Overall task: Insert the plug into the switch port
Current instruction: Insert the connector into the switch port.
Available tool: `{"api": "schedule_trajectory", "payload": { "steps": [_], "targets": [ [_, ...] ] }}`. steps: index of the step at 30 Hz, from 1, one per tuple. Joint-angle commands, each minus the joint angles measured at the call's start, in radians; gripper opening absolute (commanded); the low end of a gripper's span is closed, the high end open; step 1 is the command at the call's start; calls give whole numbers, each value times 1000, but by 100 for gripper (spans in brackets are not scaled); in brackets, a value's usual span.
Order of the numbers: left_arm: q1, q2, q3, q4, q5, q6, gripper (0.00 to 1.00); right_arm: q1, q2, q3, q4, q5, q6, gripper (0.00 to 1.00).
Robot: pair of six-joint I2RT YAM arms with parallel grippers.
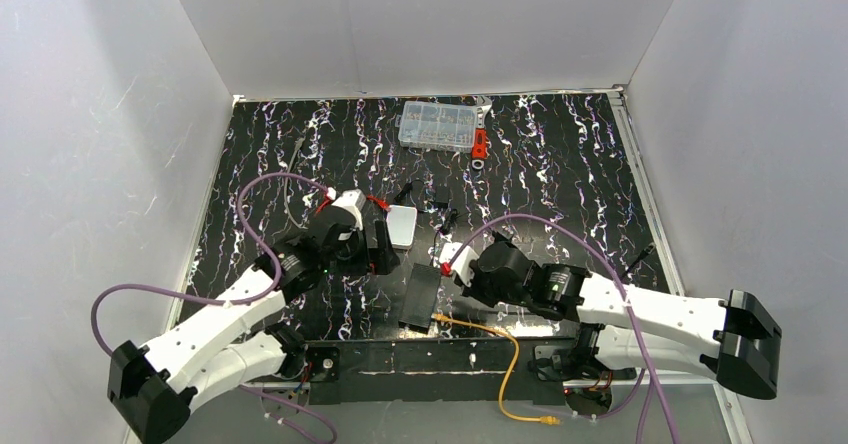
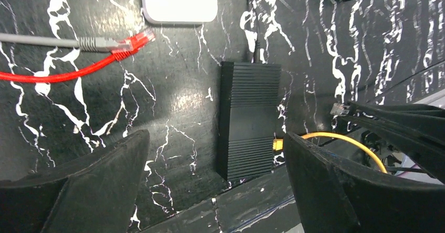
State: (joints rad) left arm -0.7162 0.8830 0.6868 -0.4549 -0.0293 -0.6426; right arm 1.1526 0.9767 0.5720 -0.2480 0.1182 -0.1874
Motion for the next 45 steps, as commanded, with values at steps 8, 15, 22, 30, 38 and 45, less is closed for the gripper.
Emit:
{"api": "schedule_trajectory", "payload": {
  "steps": [8,15,22,30,38,45],
  "targets": [
    [4,108,-90,85,116,-46,98,16,189,134,-46,80,141,1],
    [4,129,-109,119,135,-45,98,24,271,159,-25,94,253,1],
    [4,161,-116,157,164,-40,98,25,313,167,-30,117,341,1],
    [4,213,-125,205,186,-37,98,39,335,131,10,94,401,1],
    [4,283,-129,256,214,-33,98,58,369,104,66,67,403,1],
    [3,311,-130,268,234,-30,98,71,404,94,96,61,418,1]
  ]
}}
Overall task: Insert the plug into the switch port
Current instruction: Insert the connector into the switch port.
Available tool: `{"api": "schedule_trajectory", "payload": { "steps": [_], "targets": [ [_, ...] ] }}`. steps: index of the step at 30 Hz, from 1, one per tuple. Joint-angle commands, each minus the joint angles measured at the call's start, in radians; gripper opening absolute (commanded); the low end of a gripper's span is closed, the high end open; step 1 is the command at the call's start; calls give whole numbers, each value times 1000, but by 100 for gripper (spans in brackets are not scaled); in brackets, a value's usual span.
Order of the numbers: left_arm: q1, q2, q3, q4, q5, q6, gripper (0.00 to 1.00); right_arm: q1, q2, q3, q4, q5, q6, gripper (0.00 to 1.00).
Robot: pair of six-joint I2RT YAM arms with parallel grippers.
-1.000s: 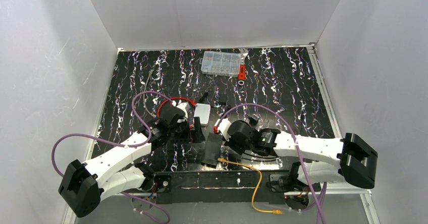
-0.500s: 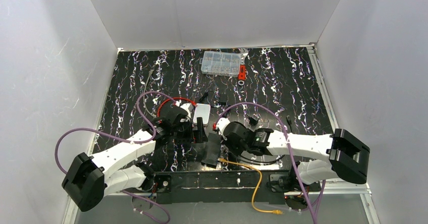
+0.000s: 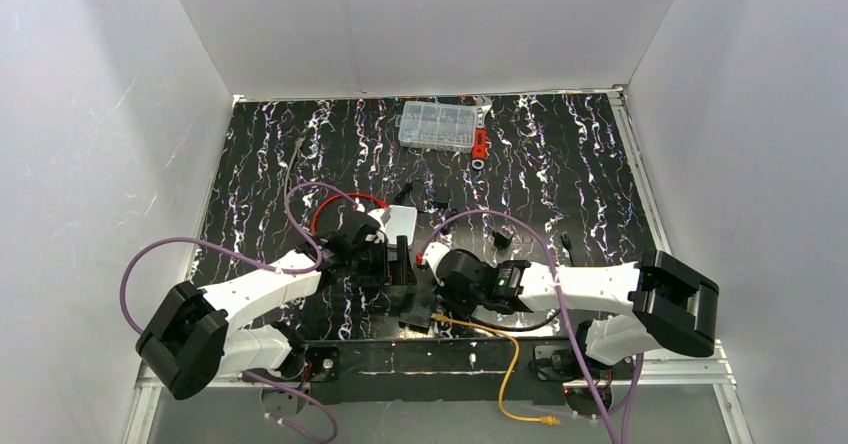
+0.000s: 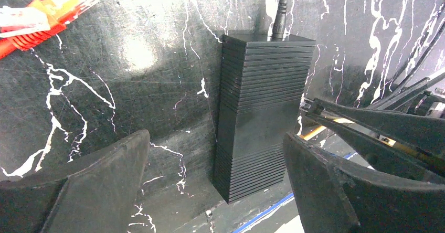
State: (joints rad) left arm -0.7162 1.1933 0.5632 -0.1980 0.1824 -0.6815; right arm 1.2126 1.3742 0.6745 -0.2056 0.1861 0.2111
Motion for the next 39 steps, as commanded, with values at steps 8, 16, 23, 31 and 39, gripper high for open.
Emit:
{"api": "schedule_trajectory", "payload": {
  "steps": [8,16,23,31,39],
  "targets": [
    [3,9,-14,26,39,0,97,26,14,-11,77,-22,21,1],
    [4,26,-26,34,58,-2,94,37,28,-6,92,-25,22,1],
    [4,51,-37,59,94,-4,86,47,36,-8,119,-34,8,1],
    [3,95,-33,85,154,12,69,54,48,-12,149,-28,-17,1],
    [4,106,-41,100,180,14,56,63,69,-6,169,-36,-22,1]
  ]
}}
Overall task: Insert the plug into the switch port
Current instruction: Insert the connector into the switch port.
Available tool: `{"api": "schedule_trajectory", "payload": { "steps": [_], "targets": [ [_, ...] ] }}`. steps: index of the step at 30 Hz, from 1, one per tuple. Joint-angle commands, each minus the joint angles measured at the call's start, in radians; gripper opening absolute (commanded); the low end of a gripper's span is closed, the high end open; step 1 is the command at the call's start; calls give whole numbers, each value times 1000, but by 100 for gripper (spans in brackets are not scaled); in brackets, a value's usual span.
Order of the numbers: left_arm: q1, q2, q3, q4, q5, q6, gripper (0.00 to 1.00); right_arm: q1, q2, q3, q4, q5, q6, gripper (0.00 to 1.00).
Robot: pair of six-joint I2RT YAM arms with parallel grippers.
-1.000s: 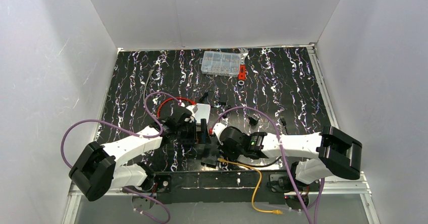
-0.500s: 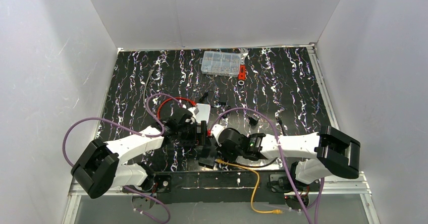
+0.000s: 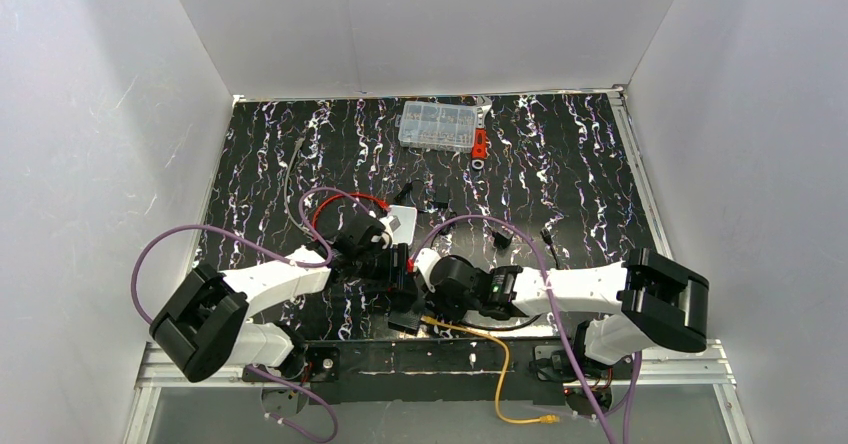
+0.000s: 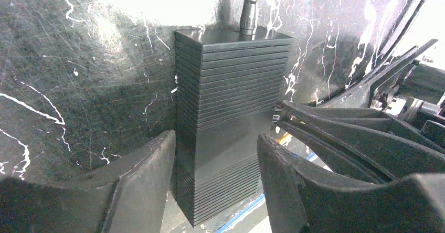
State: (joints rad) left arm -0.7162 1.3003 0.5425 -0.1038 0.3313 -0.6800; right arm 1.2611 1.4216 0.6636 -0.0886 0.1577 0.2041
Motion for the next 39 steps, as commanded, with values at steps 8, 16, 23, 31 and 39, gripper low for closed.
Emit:
{"api": "schedule_trajectory", "payload": {
  "steps": [8,16,23,31,39],
  "targets": [
    [3,7,-24,18,44,15,44,28,24,0,78,-3,-34,1],
    [4,20,-21,24,61,26,35,31,-2,-17,108,1,-65,1],
    [4,27,-20,39,86,31,27,31,-7,-18,159,31,-70,1],
    [4,30,-32,57,99,34,24,31,-12,24,171,59,-91,1],
    [2,40,-32,72,119,35,20,30,-10,67,176,88,-119,1]
  ]
}}
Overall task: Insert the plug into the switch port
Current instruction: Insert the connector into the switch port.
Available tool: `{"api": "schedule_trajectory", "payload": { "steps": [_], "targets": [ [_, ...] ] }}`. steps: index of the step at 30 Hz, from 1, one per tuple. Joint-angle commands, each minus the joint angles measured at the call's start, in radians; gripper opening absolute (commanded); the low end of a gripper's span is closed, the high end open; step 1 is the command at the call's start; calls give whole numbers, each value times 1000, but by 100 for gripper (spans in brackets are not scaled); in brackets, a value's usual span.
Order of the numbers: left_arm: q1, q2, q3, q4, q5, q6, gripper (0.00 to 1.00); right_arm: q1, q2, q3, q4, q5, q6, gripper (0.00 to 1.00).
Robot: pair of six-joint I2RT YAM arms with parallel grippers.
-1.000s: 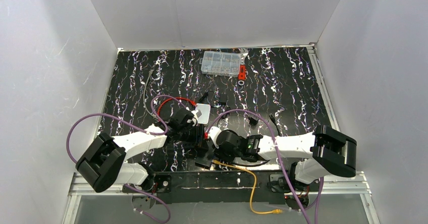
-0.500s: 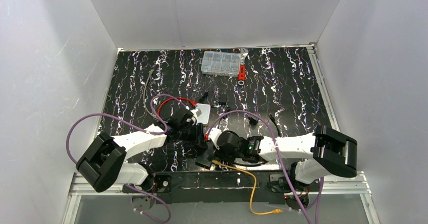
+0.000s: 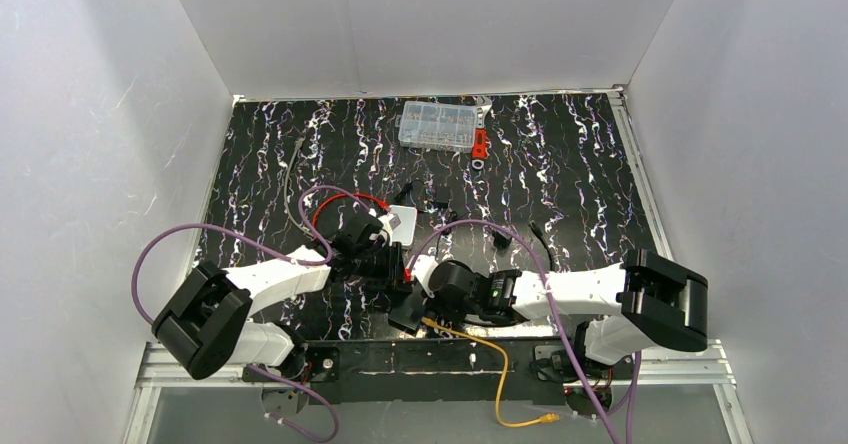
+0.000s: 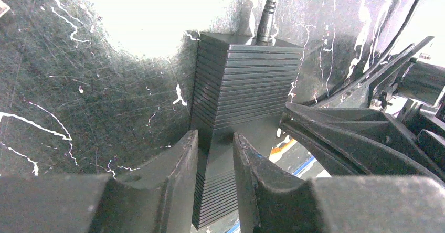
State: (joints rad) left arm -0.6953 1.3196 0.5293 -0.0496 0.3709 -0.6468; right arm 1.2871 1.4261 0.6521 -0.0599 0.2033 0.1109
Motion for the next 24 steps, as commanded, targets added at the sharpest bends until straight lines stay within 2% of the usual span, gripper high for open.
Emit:
{"api": "schedule_trajectory", "payload": {
  "steps": [1,24],
  "targets": [
    [-19,21,-20,20,81,3,19,2,-16,82,153,44,-28,1],
    [-68,56,-44,114,109,-27,13,-52,-37,143,291,-39,-107,1]
  ]
}}
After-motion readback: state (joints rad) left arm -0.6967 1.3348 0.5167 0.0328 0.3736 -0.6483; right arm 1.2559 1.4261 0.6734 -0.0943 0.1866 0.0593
